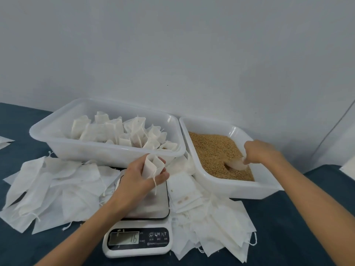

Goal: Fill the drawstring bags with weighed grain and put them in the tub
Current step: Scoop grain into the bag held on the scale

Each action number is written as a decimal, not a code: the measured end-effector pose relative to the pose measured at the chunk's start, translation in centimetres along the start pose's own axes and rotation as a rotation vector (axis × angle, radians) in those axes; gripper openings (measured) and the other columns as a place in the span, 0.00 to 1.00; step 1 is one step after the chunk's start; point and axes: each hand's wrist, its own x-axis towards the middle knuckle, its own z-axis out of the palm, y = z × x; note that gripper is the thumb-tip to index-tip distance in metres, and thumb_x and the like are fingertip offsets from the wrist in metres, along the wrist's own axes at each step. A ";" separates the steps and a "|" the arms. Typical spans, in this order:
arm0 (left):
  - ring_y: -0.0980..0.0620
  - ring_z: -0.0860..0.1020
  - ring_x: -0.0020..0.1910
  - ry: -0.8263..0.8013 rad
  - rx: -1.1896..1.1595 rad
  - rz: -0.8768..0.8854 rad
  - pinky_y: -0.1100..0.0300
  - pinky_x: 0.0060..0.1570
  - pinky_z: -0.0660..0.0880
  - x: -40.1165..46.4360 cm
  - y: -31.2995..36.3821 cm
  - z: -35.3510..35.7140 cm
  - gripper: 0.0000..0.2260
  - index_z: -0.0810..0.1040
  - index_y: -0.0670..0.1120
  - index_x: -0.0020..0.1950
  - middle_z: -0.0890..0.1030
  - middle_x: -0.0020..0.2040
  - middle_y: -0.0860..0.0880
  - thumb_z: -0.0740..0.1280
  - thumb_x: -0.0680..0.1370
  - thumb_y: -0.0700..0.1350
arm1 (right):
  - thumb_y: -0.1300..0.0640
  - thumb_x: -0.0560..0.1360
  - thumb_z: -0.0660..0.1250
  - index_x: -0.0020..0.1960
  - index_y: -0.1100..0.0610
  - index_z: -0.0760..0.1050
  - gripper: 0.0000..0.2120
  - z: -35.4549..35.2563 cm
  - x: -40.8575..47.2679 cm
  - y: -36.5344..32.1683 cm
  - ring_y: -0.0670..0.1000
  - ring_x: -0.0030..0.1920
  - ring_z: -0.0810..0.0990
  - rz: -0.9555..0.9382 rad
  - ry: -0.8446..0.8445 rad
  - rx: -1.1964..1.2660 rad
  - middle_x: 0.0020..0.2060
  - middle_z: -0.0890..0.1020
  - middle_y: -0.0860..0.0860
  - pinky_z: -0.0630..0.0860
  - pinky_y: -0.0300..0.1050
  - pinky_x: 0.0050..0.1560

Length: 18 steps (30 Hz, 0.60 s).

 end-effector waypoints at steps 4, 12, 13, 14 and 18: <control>0.56 0.84 0.46 0.011 -0.006 -0.008 0.58 0.49 0.78 -0.1 0.1 0.0 0.14 0.83 0.58 0.51 0.87 0.46 0.52 0.78 0.67 0.56 | 0.51 0.78 0.71 0.49 0.59 0.75 0.12 2.3 2.4 -2.8 0.48 0.38 0.78 0.055 -0.020 0.283 0.40 0.80 0.50 0.73 0.40 0.36; 0.55 0.84 0.45 0.025 -0.017 -0.004 0.62 0.46 0.78 0.2 -0.2 -0.1 0.13 0.83 0.56 0.51 0.86 0.45 0.51 0.78 0.68 0.53 | 0.58 0.78 0.68 0.46 0.60 0.74 0.06 3.3 4.6 -3.4 0.55 0.43 0.78 0.190 0.150 0.507 0.43 0.79 0.55 0.71 0.45 0.37; 0.55 0.84 0.46 0.027 -0.005 -0.002 0.60 0.47 0.78 0.2 -0.2 0.0 0.14 0.83 0.56 0.51 0.86 0.46 0.52 0.78 0.68 0.54 | 0.57 0.78 0.68 0.44 0.60 0.73 0.08 3.3 4.4 -3.2 0.55 0.42 0.78 0.197 0.159 0.511 0.41 0.78 0.55 0.70 0.45 0.36; 0.55 0.84 0.46 0.023 0.009 -0.001 0.58 0.49 0.78 0.1 -0.3 0.1 0.15 0.83 0.56 0.52 0.87 0.46 0.52 0.78 0.67 0.56 | 0.57 0.78 0.67 0.43 0.60 0.72 0.09 3.4 4.2 -2.9 0.55 0.42 0.78 0.204 0.156 0.510 0.41 0.78 0.55 0.69 0.45 0.35; 0.56 0.85 0.47 0.021 0.019 -0.008 0.57 0.49 0.76 -0.1 -0.3 0.3 0.17 0.83 0.58 0.52 0.87 0.47 0.53 0.77 0.66 0.59 | 0.62 0.77 0.66 0.36 0.58 0.68 0.13 4.4 3.9 -1.7 0.52 0.33 0.74 0.204 0.164 0.534 0.33 0.73 0.52 0.66 0.43 0.31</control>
